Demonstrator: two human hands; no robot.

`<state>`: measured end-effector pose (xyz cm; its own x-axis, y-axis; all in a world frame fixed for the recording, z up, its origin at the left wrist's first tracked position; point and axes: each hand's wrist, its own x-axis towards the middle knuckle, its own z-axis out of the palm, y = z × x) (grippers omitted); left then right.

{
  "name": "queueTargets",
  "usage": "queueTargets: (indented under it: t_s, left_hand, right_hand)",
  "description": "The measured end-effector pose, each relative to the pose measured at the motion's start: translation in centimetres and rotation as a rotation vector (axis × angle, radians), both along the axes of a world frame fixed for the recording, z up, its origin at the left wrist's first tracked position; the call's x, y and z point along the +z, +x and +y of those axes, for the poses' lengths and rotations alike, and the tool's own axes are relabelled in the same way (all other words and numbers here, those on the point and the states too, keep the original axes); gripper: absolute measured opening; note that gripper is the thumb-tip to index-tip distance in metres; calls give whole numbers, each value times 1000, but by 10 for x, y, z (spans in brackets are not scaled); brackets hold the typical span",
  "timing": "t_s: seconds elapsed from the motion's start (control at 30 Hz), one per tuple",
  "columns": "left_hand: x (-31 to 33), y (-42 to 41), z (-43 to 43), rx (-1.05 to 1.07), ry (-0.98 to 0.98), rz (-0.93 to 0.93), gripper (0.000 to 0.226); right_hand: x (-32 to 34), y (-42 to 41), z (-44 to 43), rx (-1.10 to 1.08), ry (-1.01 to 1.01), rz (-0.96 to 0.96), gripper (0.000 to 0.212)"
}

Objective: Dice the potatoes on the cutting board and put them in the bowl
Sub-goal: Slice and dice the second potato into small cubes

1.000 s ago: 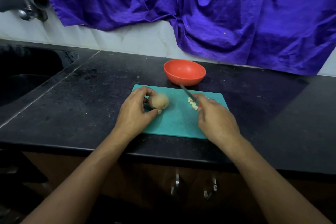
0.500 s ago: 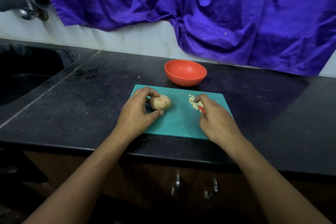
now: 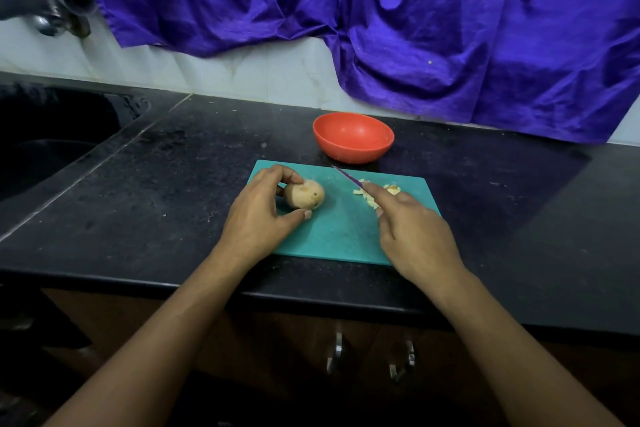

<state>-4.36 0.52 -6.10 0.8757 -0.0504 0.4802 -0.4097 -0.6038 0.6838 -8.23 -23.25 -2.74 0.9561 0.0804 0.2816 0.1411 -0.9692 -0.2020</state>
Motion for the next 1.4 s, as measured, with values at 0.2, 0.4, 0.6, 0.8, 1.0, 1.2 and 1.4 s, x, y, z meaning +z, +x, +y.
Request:
queueTargets:
  t_s: [0.2, 0.4, 0.6, 0.8, 1.0, 1.2, 1.4]
  left_hand:
    - [2, -1, -1, 2, 4, 5, 48]
    - [3, -3, -1, -35, -7, 11, 41]
    - [9, -8, -2, -51, -88, 75, 46]
    - [7, -6, -2, -35, -14, 74, 58]
    - [5, -5, -2, -20, 107, 52, 67]
    - [6, -5, -1, -10, -10, 90, 69]
    - [6, -5, -3, -1, -64, 66, 57]
  right_hand:
    - [3, 2, -2, -24, 147, 29, 39]
    - [9, 2, 7, 53, 412, -4, 34]
    - [10, 0, 20, 105, 516, 84, 38]
    - [22, -9, 24, 130, 430, 84, 42]
    - [34, -25, 33, 119, 200, 71, 40]
    - [40, -29, 38, 84, 99, 114, 22]
    - [48, -36, 53, 56, -96, 161, 25]
